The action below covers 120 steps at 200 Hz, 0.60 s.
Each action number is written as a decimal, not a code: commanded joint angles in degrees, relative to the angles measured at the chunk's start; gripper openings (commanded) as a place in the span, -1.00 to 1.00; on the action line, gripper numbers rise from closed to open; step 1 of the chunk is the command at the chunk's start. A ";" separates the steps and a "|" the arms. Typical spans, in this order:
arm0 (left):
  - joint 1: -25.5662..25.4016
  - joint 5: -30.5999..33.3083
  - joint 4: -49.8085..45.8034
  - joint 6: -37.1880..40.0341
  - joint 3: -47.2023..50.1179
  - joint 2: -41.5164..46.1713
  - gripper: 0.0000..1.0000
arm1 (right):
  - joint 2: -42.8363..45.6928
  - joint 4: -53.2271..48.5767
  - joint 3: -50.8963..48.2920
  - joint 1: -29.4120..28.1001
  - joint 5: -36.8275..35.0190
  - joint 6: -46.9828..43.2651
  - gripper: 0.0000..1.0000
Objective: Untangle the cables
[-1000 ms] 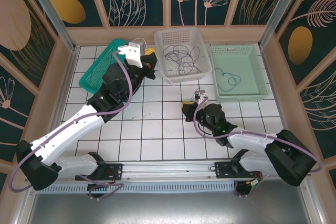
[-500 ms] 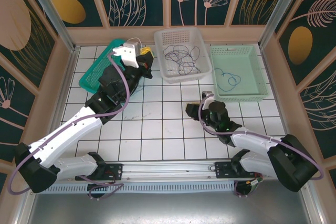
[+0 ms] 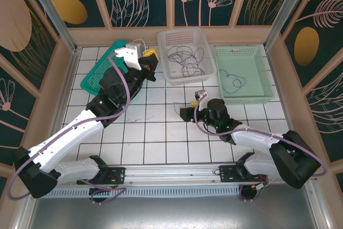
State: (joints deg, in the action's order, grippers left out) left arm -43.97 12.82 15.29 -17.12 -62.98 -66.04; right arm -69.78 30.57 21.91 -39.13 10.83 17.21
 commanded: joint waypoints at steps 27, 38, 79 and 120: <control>0.19 -4.75 4.18 -3.76 0.57 -0.38 -0.94 | 0.05 5.13 -1.76 -1.20 4.54 -0.47 0.54; 0.13 -5.87 4.79 -4.25 0.67 -0.74 -0.94 | -0.05 4.86 -1.87 -1.21 4.23 -0.59 0.54; 0.19 -8.75 5.19 -4.32 0.24 -1.76 -0.93 | -0.87 3.45 -1.32 -1.21 2.59 -2.69 0.52; 0.19 -9.32 4.32 -3.99 0.40 -1.57 -0.91 | -2.22 0.80 0.53 -1.21 0.79 -7.27 0.52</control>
State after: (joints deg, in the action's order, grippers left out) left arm -43.97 4.86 17.76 -20.69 -62.83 -67.77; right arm -71.00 32.32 20.62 -39.99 12.97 13.85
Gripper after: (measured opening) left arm 0.049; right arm 0.756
